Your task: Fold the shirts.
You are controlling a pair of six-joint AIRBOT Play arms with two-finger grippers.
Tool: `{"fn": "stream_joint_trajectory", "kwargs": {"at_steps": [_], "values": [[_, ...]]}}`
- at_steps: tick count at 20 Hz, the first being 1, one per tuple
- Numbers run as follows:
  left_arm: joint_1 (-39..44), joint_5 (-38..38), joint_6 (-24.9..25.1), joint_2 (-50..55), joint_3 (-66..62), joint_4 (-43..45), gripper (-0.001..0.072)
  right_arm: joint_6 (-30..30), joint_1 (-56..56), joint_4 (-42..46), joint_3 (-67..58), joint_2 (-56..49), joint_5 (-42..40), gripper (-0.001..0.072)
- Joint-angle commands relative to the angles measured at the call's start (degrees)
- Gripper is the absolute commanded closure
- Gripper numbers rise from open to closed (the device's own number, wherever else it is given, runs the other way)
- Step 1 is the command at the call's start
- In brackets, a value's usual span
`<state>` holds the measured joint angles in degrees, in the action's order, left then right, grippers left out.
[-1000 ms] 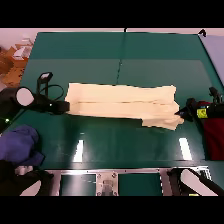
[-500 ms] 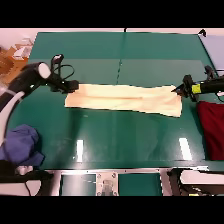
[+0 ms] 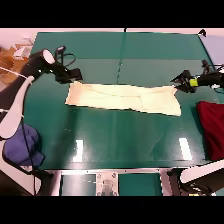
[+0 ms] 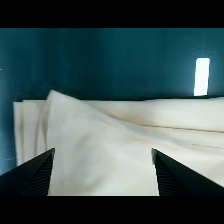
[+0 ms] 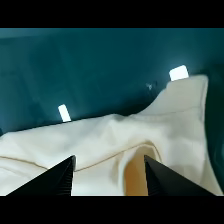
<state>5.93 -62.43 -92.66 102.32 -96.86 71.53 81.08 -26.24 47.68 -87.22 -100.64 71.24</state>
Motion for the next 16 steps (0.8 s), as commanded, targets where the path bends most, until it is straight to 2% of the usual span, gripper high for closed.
{"fn": "stream_joint_trajectory", "kwargs": {"at_steps": [1,3,4,6,7,10,13,16], "values": [[-4.72,-13.62,-0.52,0.70,-9.51,0.94,-0.0001,-6.86,-4.79,2.78,-5.18,-0.92,4.46,0.0175],[-6.84,-16.39,-2.03,0.70,-12.83,0.74,-0.0001,-9.64,-7.89,3.52,-5.18,-2.14,7.02,0.0174],[-7.43,-17.57,-2.01,0.70,-13.68,0.48,-0.0001,-10.84,-9.09,3.52,-5.18,-3.56,9.73,0.0118],[-7.69,-18.91,-2.01,0.72,-13.94,0.33,-0.0001,-13.40,-10.38,3.13,-5.18,-7.17,15.43,0.0099],[-7.69,-19.23,-2.01,0.72,-13.94,0.31,-0.0001,-14.58,-10.45,3.08,-5.18,-9.16,17.90,0.0020],[-7.69,-19.19,-2.03,0.72,-13.94,-1.55,-0.0001,-17.70,-10.36,1.42,-5.18,-13.88,20.83,0.0011],[-7.69,-19.23,-2.97,0.72,-13.94,-1.75,-0.0001,-20.85,-9.84,-6.12,-5.18,-17.09,21.81,0.0003],[-7.69,-19.21,-2.93,0.72,-13.94,-1.77,-0.0001,-21.86,-8.20,-7.43,-5.22,-19.23,22.91,0.0003]]}}
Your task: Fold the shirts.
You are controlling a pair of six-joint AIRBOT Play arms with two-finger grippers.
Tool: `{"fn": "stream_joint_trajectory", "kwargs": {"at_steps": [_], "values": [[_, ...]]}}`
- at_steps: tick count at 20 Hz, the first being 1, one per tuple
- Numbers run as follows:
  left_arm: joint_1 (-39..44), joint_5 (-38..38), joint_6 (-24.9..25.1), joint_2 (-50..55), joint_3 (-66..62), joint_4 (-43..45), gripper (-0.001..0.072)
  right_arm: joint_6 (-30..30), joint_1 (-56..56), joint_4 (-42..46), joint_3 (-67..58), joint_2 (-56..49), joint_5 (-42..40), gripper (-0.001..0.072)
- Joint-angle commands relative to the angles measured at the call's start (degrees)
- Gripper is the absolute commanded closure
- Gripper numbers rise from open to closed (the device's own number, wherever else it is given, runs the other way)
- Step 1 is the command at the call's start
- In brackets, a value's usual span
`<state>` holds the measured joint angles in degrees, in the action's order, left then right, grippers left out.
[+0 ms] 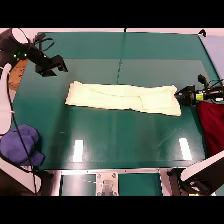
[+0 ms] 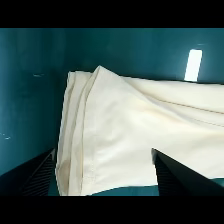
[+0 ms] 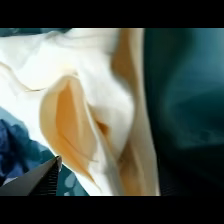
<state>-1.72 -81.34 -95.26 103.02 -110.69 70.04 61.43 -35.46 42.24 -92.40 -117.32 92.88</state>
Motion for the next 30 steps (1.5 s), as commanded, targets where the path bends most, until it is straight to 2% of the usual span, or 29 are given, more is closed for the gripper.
{"fn": "stream_joint_trajectory", "kwargs": {"at_steps": [1,5,6,7,8,9,11,12,13,14,19,24,27,30], "values": [[-0.04,-0.31,-0.33,0.02,-0.11,-0.26,-0.0001,-2.82,1.60,-2.10,-0.04,-3.02,1.27,0.0004],[-0.04,-0.22,-0.31,0.02,-0.11,-0.55,0.0000,-2.95,3.91,-2.21,-0.33,-3.41,-0.44,0.0005],[-0.04,-0.22,-0.28,0.02,-0.11,-1.03,0.0000,-2.12,4.39,-2.19,-0.42,-3.41,-1.25,0.0014],[-0.04,-0.24,-0.28,0.02,-0.11,-1.81,0.0000,-1.81,4.83,-2.19,-0.55,-3.41,-1.99,0.0055],[0.02,-0.24,-0.26,0.02,-0.11,-2.56,0.0000,-1.66,5.22,-2.19,-0.76,-3.41,-2.38,0.0221],[0.02,-0.24,-0.24,0.02,-0.09,-3.89,0.0000,-1.68,5.57,-2.21,-1.18,-3.41,-2.45,0.0450],[0.46,-0.15,-0.17,0.04,-0.07,-5.86,0.0002,-1.44,5.97,-2.21,-2.19,-3.41,-2.64,0.0646],[1.27,-0.09,0.39,0.09,-0.07,-5.84,0.0101,-1.29,6.19,-2.21,-2.80,-3.39,-2.64,0.0690],[2.36,-0.02,2.08,0.24,-0.07,-5.84,0.0445,-0.28,6.43,-2.21,-3.65,-3.37,-2.60,0.0690],[4.02,1.01,4.31,0.35,0.20,-5.84,0.0677,0.37,6.78,-2.12,-4.35,-3.10,-2.36,0.0690],[16.81,12.70,5.79,3.82,1.11,-8.02,0.0685,4.85,8.92,-1.01,-8.52,3.43,2.27,0.0691],[32.35,27.21,7.30,14.97,1.11,-15.87,0.0686,8.96,12.90,-0.90,-11.91,15.45,5.66,0.0691],[37.88,34.75,7.26,20.02,1.09,-21.33,0.0685,10.62,15.34,-0.94,-11.93,21.24,5.84,0.0691],[40.00,38.29,7.26,22.93,1.09,-27.63,0.0686,10.62,17.07,-1.29,-11.93,24.20,6.43,0.0691]]}}
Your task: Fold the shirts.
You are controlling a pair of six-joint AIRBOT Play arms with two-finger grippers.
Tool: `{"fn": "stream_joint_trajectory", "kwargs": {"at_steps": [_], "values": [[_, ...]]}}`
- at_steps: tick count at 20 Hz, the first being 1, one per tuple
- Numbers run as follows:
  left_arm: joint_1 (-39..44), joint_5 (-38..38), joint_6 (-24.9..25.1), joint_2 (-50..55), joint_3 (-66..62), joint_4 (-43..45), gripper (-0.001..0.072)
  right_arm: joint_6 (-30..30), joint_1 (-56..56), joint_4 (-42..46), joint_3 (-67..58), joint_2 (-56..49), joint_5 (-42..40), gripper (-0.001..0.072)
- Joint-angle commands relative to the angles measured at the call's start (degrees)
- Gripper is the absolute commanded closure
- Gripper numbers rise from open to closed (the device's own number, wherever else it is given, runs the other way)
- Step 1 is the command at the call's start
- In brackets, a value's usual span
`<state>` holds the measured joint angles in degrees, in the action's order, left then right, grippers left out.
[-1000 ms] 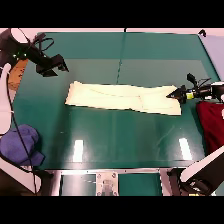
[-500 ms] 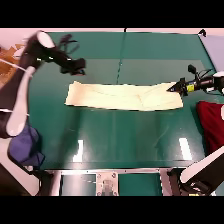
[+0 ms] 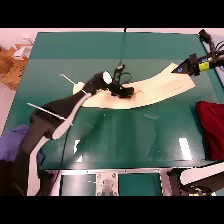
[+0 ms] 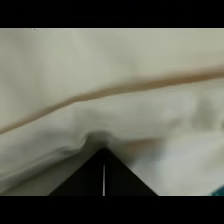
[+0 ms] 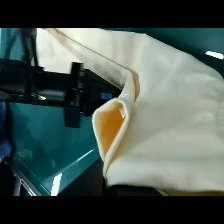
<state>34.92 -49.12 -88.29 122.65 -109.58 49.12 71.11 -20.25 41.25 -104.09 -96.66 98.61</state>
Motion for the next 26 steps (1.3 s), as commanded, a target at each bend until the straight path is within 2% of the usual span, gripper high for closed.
{"fn": "stream_joint_trajectory", "kwargs": {"at_steps": [1,3,5,9,13,15,17,21,22,23,24,25,26], "values": [[3.43,6.32,0.31,3.54,0.00,-8.09,0.0685,0.94,2.27,-0.31,-0.24,3.78,0.68,0.0691],[3.04,6.19,0.37,3.39,-0.61,-8.50,0.0685,0.94,2.56,0.26,-0.20,3.78,0.66,0.0691],[1.25,1.73,1.01,3.30,-3.61,-8.46,0.0685,1.01,2.95,0.28,-0.20,3.78,0.63,0.0691],[-7.15,-17.31,3.26,0.02,-9.99,-5.46,0.0686,3.61,4.81,0.07,-0.20,3.87,0.66,0.0691],[-17.77,-34.12,1.29,-11.58,-9.99,18.10,0.0686,7.52,12.04,0.09,-0.20,3.87,-1.99,0.0691],[-22.51,-40.30,1.36,-17.22,-9.99,28.46,0.0685,9.60,18.36,0.15,-0.17,3.82,-7.37,0.0691],[-26.91,-42.51,1.40,-21.64,-9.99,33.33,0.0685,11.72,25.88,0.33,-0.17,3.21,-15.54,0.0691],[-33.40,-41.72,4.39,-26.05,-9.20,33.31,0.0685,16.28,42.45,0.22,-0.17,-4.02,-33.86,0.0690],[-34.25,-41.92,5.27,-26.05,-9.14,33.16,0.0685,16.94,46.88,-0.24,-0.17,-7.13,-41.07,0.0678],[-34.91,-41.94,6.29,-26.05,-8.35,33.16,0.0684,16.92,51.47,-1.92,-0.20,-10.40,-49.16,0.0514],[-35.23,-41.86,6.54,-26.03,-7.45,33.20,0.0684,16.74,55.34,-4.15,-0.22,-13.14,-55.34,0.0252],[-35.45,-41.99,7.82,-26.03,-6.51,32.96,0.0685,16.72,58.18,-6.49,-0.26,-14.95,-58.34,0.0172],[-35.45,-41.79,8.66,-26.03,-5.77,33.16,0.0685,16.68,59.30,-6.69,-0.26,-15.13,-58.38,0.0171]]}}
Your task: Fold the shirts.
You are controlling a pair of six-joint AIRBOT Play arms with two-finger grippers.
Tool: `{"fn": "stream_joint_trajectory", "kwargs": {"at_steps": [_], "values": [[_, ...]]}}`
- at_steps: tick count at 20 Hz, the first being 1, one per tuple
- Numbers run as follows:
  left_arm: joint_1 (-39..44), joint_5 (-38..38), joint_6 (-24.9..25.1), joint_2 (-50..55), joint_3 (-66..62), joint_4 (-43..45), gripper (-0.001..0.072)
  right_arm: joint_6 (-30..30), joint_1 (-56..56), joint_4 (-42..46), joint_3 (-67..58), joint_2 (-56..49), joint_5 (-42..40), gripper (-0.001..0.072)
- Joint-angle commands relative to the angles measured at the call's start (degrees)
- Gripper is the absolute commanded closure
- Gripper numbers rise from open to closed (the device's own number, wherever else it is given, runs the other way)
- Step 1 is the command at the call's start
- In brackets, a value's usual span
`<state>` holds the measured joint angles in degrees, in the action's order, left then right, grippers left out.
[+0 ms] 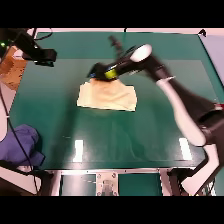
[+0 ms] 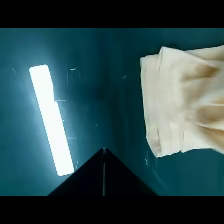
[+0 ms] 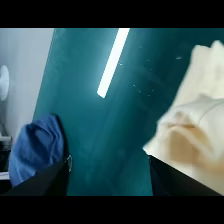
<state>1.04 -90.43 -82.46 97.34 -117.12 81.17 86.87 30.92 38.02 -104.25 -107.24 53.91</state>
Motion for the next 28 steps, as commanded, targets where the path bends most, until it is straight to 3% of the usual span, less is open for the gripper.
{"fn": "stream_joint_trajectory", "kwargs": {"at_steps": [1,4,7,9,11,16,19,26,27,28], "values": [[-1.57,-0.07,4.17,-0.72,2.21,1.11,0.0685,0.48,7.80,-3.30,-0.11,-3.52,-11.47,0.0172],[-1.57,1.88,4.92,-0.72,2.27,1.05,0.0685,0.57,-0.85,-0.46,-0.09,2.67,0.31,0.0173],[-1.57,2.86,4.92,-0.72,2.27,1.05,0.0685,1.22,-13.64,4.39,-0.04,7.72,13.46,0.0276],[-1.57,2.80,4.92,-0.72,2.27,1.07,0.0685,3.06,-21.75,9.38,0.00,8.76,22.97,0.0277],[-1.57,2.78,4.90,-0.72,2.27,1.07,0.0685,3.06,-27.54,11.63,1.92,8.76,27.15,0.0276],[-1.55,2.75,4.44,-0.72,2.27,1.01,0.0685,-0.90,-35.19,11.52,18.18,8.57,22.36,0.0276],[-1.55,2.75,4.39,-0.72,2.27,0.74,0.0685,-5.55,-34.32,5.90,27.28,6.27,16.55,0.0272],[-1.55,2.32,4.55,-0.72,2.27,0.72,0.0685,-7.50,-23.23,-5.01,28.26,-1.05,6.93,0.0268],[-1.55,2.29,4.55,-0.72,2.27,0.72,0.0685,-7.45,-21.84,-5.29,27.39,-1.07,5.88,0.0291],[-1.55,2.27,4.55,-0.72,2.27,0.72,0.0685,-7.41,-20.83,-5.33,26.01,-1.07,5.70,0.0368]]}}
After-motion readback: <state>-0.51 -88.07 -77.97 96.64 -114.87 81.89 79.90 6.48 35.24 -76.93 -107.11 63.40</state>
